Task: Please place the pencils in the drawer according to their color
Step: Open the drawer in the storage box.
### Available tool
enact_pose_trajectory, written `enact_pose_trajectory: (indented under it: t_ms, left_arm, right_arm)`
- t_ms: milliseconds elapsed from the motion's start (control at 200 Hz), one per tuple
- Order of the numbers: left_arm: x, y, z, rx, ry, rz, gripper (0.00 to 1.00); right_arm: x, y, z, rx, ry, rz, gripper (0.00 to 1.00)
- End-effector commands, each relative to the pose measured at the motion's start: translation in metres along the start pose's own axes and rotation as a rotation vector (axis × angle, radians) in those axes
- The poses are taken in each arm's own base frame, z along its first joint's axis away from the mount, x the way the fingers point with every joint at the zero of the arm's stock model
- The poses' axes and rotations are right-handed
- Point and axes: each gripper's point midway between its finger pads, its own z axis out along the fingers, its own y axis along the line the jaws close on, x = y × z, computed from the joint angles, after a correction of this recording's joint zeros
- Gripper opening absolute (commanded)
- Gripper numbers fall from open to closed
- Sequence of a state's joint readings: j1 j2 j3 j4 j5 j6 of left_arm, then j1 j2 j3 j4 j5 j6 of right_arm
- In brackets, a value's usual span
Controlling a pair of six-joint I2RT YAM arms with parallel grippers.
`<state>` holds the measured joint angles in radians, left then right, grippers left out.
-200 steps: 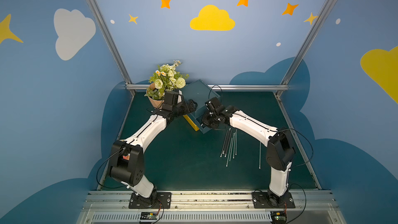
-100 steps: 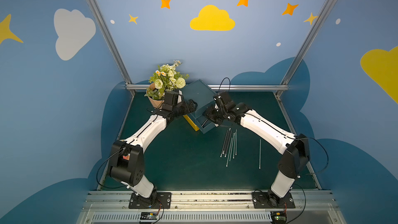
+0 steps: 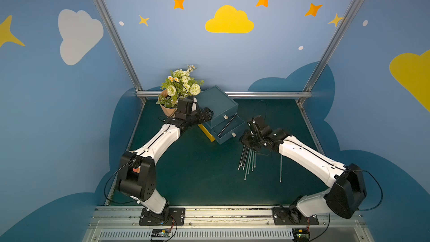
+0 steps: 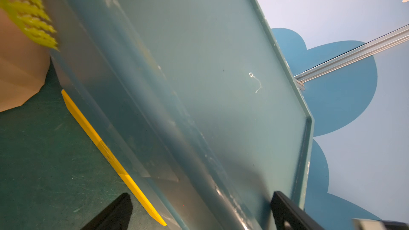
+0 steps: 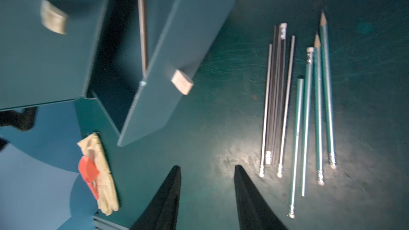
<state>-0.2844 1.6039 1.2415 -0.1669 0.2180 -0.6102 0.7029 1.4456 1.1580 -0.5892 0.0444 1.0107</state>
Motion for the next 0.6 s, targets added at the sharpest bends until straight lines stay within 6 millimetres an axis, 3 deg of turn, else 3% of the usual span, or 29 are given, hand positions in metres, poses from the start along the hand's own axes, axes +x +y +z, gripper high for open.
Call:
enact_pose_trajectory:
  t_ms: [0, 175, 370, 596]
  left_arm:
    - [0.024, 0.015, 0.005, -0.049, 0.081, -0.004, 1.00]
    - [0.026, 0.017, 0.007, -0.060, 0.083, -0.006, 1.00]
    - [0.026, 0.017, 0.009, -0.065, 0.086, -0.006, 1.00]
    - [0.023, 0.014, 0.009, -0.067, 0.092, 0.006, 1.00]
  right_arm:
    - [-0.024, 0.022, -0.014, -0.066, -0.090, -0.035, 0.43]
    - [-0.036, 0.023, 0.005, -0.045, -0.070, 0.046, 0.48]
    - [-0.037, 0.041, 0.030, -0.252, 0.046, 0.129, 0.45]
    - [-0.027, 0.044, 0.045, -0.372, 0.078, 0.178, 0.41]
